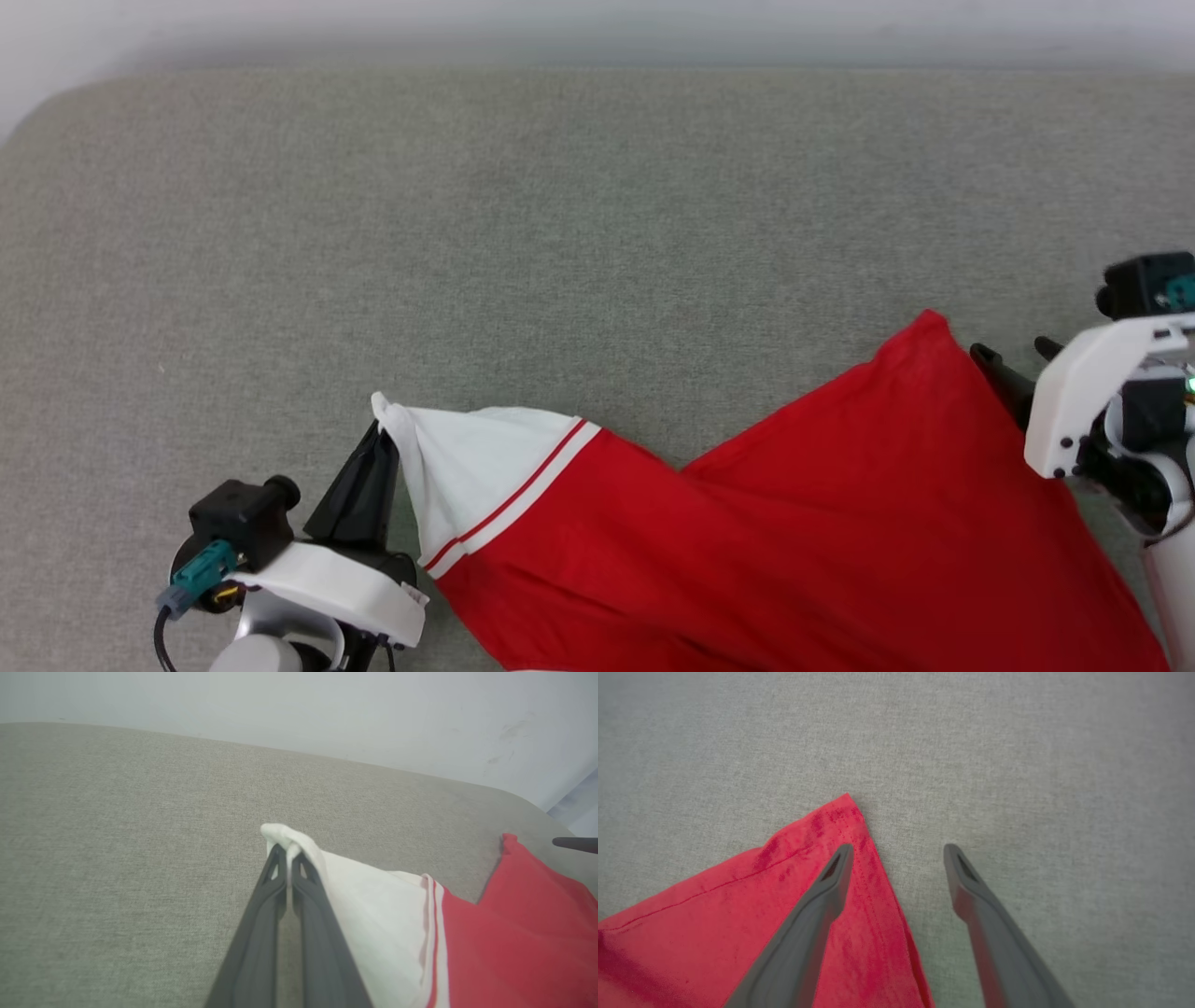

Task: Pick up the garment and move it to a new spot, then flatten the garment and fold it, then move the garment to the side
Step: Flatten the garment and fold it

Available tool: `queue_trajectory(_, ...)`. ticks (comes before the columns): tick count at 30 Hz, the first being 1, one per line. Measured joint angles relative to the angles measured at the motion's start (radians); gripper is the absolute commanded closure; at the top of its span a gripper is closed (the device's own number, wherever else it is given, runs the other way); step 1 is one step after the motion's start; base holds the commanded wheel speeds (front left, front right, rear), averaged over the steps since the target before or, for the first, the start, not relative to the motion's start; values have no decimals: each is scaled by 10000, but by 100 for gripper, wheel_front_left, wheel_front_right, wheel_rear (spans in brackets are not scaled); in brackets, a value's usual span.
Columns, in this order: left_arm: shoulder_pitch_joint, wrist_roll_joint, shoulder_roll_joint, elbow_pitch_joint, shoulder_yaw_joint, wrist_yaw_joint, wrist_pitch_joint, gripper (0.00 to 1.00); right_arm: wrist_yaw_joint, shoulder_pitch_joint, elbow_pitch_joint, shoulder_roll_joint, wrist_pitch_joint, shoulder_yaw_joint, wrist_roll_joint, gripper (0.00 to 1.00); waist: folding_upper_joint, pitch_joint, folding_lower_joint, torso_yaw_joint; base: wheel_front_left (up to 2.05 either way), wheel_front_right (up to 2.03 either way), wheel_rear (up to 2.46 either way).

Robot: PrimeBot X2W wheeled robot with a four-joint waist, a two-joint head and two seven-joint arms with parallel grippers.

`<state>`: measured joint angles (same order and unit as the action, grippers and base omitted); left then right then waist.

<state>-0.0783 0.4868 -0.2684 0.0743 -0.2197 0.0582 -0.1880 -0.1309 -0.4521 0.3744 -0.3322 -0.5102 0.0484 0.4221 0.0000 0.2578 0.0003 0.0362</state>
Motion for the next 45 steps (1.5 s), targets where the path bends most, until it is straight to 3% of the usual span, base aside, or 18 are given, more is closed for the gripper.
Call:
queue_trajectory(5, -407, -2, 21, 86, -90, 98, -94, 100, 0, -849, 111, -493, -1605, 1066, 272, 0, 0, 383, -1, 260, 0, 0, 0)
queue_trajectory(15, -698, 36, 186, 433, -307, 215, -288, 100, 17, -1530, 784, -1083, -2399, 2890, 1592, 0, 0, 875, -2, 566, 0, 0, 0)
queue_trajectory(16, -698, 73, 188, 487, -307, 215, -313, 100, 17, -1591, 867, -1114, -2581, 2972, 1806, 70, 0, 865, -2, 570, 0, 0, 0)
queue_trajectory(17, -698, 94, 194, 525, -307, 217, -326, 100, 19, -1614, 938, -1129, -2685, 3030, 2006, 100, 0, 848, -3, 571, 0, 0, 0)
queue_trajectory(25, -698, 194, 173, 717, -278, 270, -385, 100, 4, -1697, 1244, -1218, -2458, 3459, 2742, 100, 0, 552, -3, 545, 0, 0, 0)
queue_trajectory(32, -1079, 364, -94, 723, 25, 207, -332, 100, 0, -1941, 1200, -1300, -1057, 3434, 2702, 100, 0, 9, -3, 427, 0, 0, 0)
queue_trajectory(38, -2175, 566, -569, 1070, 347, 297, 111, 100, -2, -2517, 1528, -1237, 328, 3001, 1710, 100, 0, -407, -3, 85, 0, 0, 0)
queue_trajectory(45, -4564, 757, -955, 2316, 548, 399, 669, 100, -8, -3625, 2265, -418, 1632, 1837, 593, 100, 0, -480, -3, -388, 0, 0, 0)
